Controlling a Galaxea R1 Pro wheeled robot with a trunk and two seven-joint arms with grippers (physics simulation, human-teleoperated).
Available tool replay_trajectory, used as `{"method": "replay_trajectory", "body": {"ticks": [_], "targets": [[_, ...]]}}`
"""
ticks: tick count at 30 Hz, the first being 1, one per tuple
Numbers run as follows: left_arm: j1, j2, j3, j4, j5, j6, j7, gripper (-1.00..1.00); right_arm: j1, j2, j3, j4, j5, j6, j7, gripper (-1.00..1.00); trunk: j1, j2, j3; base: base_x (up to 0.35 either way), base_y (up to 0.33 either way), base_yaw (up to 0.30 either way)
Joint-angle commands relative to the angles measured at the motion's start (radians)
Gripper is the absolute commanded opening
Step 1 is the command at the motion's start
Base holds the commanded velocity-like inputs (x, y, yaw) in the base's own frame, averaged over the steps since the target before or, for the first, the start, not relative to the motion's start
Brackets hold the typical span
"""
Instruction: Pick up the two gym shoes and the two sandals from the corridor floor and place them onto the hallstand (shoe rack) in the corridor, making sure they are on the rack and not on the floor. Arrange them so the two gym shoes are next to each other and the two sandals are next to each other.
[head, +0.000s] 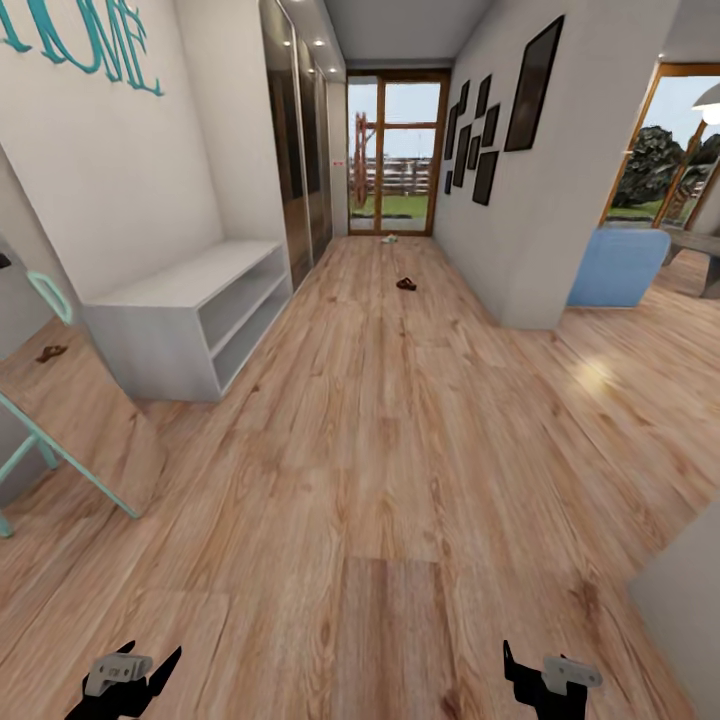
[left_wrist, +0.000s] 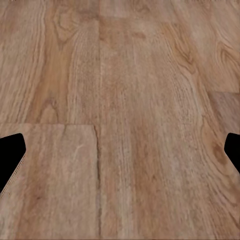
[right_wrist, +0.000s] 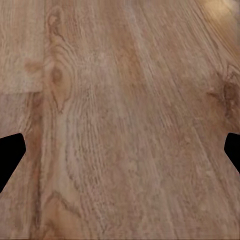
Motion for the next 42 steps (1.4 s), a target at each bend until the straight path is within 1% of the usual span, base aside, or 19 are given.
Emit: {"method": "replay_trajectory", "body": {"ticks": [1,42], "targets": [[-0.001,0.000,0.002,0.001,0.008,0.002,-0.010,1.00,0.000,0.000,0.009,0.000,-0.002,-0.001,-0.007,1.00,0.000,0.000,-0.001,0.339,0.000,0.000],[-0.001,0.000,0.002,0.001,0.007,0.002,-0.010,1.00,0.000,0.000,0.009,0.000,-0.002,-0.002,-0.007,1.00,0.000,0.000,-0.001,0.338,0.000,0.000]]}}
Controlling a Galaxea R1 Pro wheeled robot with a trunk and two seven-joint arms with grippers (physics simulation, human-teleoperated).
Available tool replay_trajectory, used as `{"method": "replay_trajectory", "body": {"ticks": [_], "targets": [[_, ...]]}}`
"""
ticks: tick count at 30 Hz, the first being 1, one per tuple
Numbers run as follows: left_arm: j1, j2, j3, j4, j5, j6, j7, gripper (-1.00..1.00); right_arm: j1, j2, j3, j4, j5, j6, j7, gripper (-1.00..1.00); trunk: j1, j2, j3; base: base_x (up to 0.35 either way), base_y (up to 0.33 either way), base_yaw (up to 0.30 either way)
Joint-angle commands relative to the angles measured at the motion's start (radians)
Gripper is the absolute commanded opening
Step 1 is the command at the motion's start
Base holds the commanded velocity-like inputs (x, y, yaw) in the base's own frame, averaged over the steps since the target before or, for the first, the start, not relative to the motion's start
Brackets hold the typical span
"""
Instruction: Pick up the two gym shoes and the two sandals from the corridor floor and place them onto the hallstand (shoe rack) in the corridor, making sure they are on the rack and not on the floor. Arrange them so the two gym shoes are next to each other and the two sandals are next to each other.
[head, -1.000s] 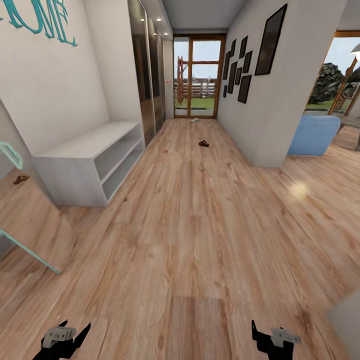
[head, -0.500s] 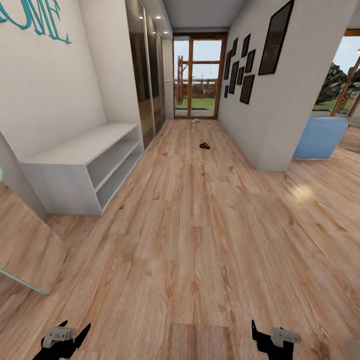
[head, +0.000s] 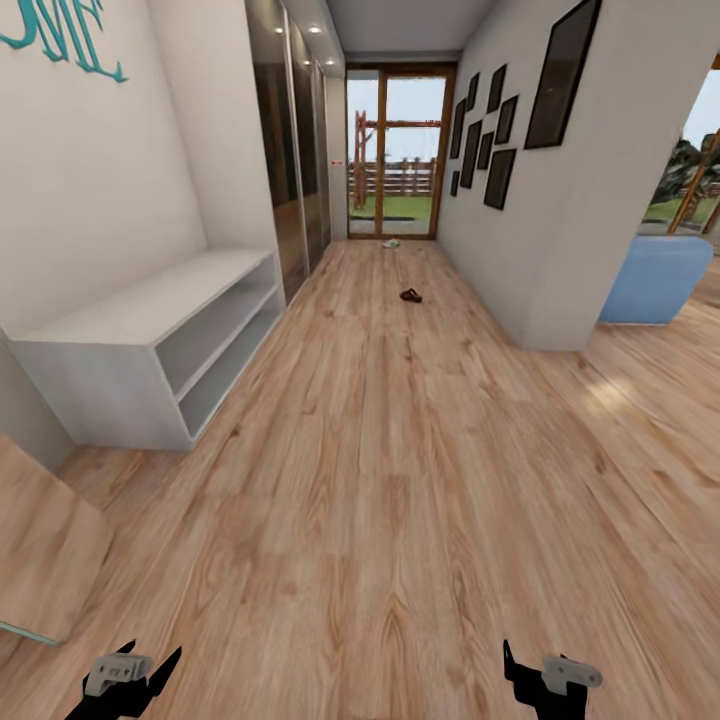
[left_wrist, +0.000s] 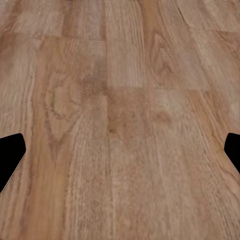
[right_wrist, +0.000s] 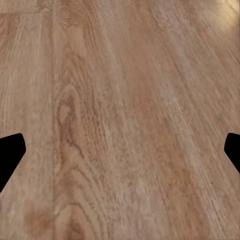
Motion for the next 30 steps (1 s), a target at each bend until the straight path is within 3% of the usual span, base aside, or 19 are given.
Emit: {"method": "replay_trajectory", "body": {"ticks": [1,22,25,26,30], "targets": [[-0.001,0.000,0.002,0.001,0.008,0.002,-0.010,1.00,0.000,0.000,0.009,0.000,-0.002,-0.001,-0.007,1.00,0.000,0.000,-0.001,0.338,0.000,0.000],[-0.001,0.001,0.004,0.002,0.008,0.002,-0.010,1.00,0.000,0.000,0.009,0.000,-0.002,-0.002,-0.007,1.00,0.000,0.000,-0.001,0.338,0.000,0.000],[-0.001,0.000,0.014,0.001,0.008,0.001,-0.010,1.00,0.000,0.000,0.009,0.000,-0.002,-0.002,-0.007,1.00,0.000,0.000,-0.001,0.339,0.000,0.000],[-0.001,0.000,0.041,0.001,0.008,0.001,-0.011,1.00,0.000,0.000,0.009,0.000,-0.002,-0.001,-0.007,1.00,0.000,0.000,-0.001,0.338,0.000,0.000],[-0.001,0.000,0.042,0.001,0.007,0.001,-0.011,1.00,0.000,-0.001,0.009,0.000,-0.002,-0.001,-0.007,1.00,0.000,0.000,-0.001,0.338,0.000,0.000]]}}
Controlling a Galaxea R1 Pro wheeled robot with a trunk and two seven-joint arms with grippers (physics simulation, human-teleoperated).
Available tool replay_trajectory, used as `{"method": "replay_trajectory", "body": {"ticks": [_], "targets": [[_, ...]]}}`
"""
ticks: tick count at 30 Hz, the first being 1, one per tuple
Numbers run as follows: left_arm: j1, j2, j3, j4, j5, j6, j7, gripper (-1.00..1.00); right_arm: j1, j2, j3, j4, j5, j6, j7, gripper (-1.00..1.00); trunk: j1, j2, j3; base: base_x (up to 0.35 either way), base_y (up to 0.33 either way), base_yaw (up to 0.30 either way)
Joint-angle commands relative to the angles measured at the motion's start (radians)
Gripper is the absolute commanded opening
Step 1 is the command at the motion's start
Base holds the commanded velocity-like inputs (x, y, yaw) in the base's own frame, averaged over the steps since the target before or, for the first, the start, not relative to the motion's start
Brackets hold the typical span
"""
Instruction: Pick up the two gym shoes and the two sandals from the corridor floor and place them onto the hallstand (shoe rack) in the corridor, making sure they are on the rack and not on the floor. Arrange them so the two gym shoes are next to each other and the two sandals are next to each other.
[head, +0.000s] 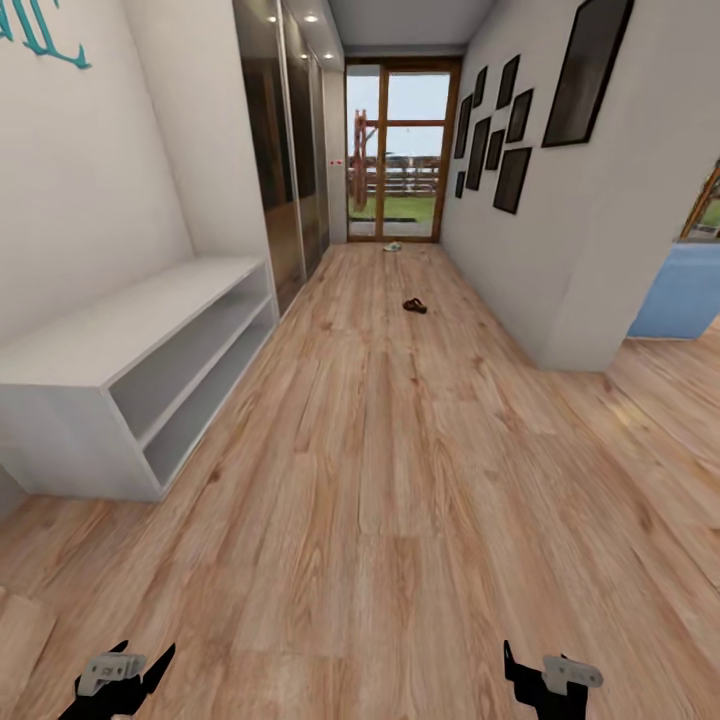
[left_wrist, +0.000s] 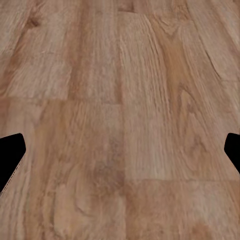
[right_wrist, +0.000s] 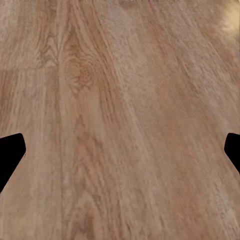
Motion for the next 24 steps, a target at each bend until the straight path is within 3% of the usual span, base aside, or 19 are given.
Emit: {"method": "replay_trajectory", "body": {"ticks": [1,24], "targets": [[-0.001,0.000,0.002,0.001,0.008,0.002,-0.010,1.00,0.000,0.000,0.009,0.000,-0.002,-0.001,-0.007,1.00,0.000,0.000,-0.001,0.339,0.000,0.000],[-0.001,0.000,0.003,0.002,0.007,0.000,-0.010,1.00,0.000,-0.004,0.009,-0.001,-0.002,-0.001,-0.007,1.00,0.000,0.000,-0.001,0.338,0.000,0.000]]}}
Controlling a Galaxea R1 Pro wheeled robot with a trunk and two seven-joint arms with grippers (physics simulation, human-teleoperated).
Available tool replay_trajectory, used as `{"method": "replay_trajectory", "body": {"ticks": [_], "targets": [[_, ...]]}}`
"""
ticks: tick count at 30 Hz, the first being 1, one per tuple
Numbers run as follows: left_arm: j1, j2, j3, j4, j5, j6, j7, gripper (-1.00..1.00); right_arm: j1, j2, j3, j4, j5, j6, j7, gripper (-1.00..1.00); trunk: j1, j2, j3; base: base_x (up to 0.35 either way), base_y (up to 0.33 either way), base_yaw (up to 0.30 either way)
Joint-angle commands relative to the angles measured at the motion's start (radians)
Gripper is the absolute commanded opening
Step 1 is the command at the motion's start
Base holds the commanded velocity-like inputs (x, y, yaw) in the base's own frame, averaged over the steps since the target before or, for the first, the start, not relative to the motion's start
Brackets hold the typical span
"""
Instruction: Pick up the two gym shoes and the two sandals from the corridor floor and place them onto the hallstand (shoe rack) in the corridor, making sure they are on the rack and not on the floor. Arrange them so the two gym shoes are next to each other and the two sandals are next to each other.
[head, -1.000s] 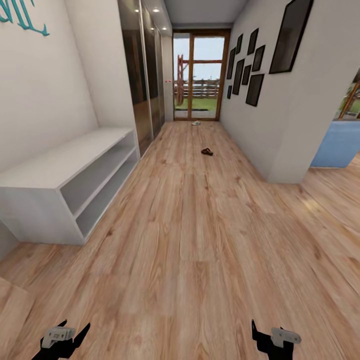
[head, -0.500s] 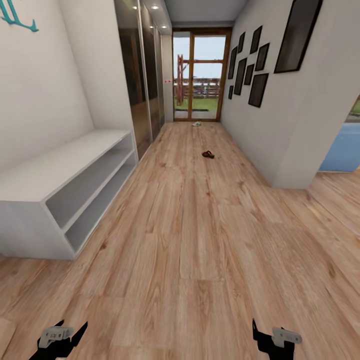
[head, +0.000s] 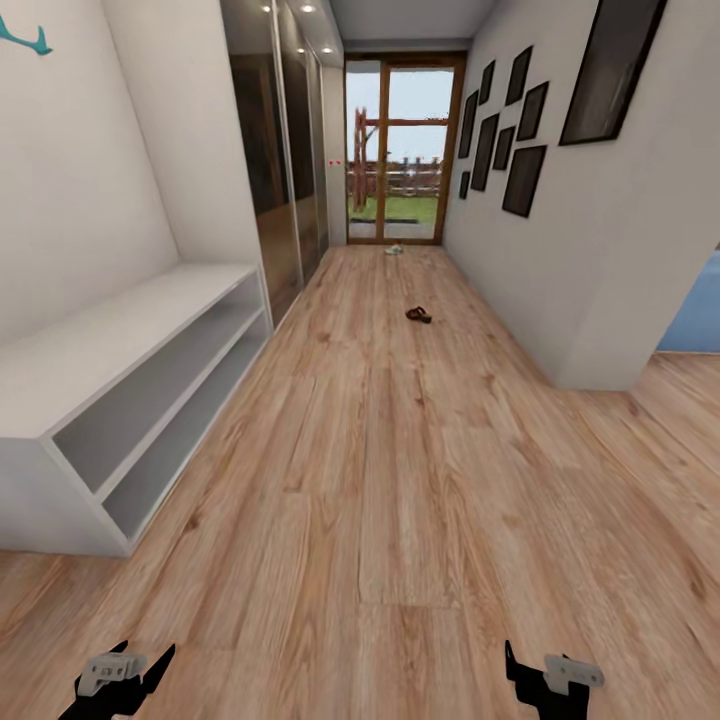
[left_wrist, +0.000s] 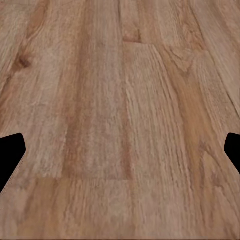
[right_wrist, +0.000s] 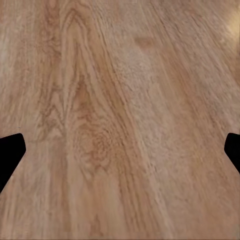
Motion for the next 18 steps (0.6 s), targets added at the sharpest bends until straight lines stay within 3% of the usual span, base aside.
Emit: {"method": "replay_trajectory", "body": {"ticks": [1,18], "targets": [[-0.001,0.000,0.002,0.001,0.008,0.002,-0.010,1.00,0.000,0.000,0.009,0.000,-0.002,-0.001,-0.007,1.00,0.000,0.000,-0.001,0.338,0.000,0.000],[-0.001,-0.001,0.002,0.002,0.007,0.002,-0.010,1.00,0.000,0.004,0.009,-0.001,-0.002,-0.001,-0.007,1.00,0.000,0.000,-0.001,0.338,-0.003,0.000]]}}
